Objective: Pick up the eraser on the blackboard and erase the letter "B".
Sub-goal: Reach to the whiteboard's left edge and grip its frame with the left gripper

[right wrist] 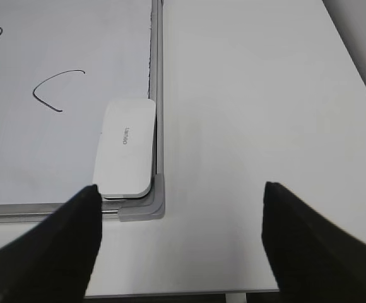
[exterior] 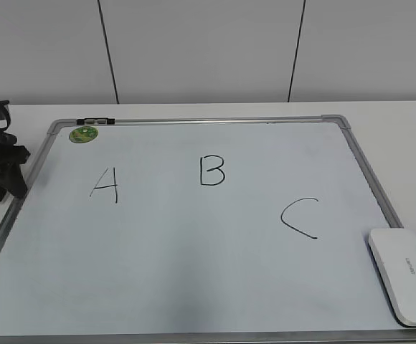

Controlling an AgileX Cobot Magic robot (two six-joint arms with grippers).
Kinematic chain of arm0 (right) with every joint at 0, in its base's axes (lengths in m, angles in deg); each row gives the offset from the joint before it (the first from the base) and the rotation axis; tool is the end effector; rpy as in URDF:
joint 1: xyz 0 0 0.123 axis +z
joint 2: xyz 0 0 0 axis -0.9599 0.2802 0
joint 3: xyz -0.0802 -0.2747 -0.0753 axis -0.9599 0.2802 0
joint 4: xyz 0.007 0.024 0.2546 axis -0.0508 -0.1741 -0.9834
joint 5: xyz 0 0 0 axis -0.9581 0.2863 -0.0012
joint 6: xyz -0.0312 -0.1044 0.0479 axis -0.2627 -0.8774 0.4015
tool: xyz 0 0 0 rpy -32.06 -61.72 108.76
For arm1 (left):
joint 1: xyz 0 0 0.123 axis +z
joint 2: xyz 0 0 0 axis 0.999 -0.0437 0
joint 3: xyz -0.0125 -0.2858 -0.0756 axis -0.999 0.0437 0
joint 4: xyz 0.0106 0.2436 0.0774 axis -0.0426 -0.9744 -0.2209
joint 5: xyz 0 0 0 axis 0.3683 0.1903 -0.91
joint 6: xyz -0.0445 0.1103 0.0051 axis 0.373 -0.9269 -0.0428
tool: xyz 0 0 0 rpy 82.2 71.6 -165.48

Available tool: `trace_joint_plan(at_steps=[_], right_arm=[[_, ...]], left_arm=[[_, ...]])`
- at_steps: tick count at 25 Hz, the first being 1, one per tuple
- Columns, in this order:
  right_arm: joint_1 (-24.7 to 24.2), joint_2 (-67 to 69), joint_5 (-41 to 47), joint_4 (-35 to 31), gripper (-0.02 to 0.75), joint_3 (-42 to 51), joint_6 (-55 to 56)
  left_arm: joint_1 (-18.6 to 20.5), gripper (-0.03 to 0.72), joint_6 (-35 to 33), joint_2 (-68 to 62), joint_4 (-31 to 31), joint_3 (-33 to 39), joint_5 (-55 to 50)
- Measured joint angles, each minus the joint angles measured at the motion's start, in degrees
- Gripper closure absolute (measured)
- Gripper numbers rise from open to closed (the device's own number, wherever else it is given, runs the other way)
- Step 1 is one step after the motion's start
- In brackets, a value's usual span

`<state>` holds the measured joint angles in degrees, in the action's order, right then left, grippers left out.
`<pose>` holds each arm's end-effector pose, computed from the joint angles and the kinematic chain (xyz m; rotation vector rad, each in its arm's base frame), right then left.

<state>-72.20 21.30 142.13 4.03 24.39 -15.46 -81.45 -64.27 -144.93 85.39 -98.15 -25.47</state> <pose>0.0071 -0.0082 0.2547 -0.0132 2.1186 -0.0731 0.4253 0.0185 0.1090 0.0282 3.0066 -0.3212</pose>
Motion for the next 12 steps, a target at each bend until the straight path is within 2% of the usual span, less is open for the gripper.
trace_joint_plan(at_steps=[9,12], right_arm=[[0.0,0.0,0.0,0.0,0.151,0.0,0.0],[0.0,0.0,0.0,0.0,0.151,0.0,0.0]], left_arm=[[0.04,0.436,0.0,-0.86,0.9,-0.47,-0.44],[0.04,0.504,0.0,-0.86,1.43,-0.47,-0.77]])
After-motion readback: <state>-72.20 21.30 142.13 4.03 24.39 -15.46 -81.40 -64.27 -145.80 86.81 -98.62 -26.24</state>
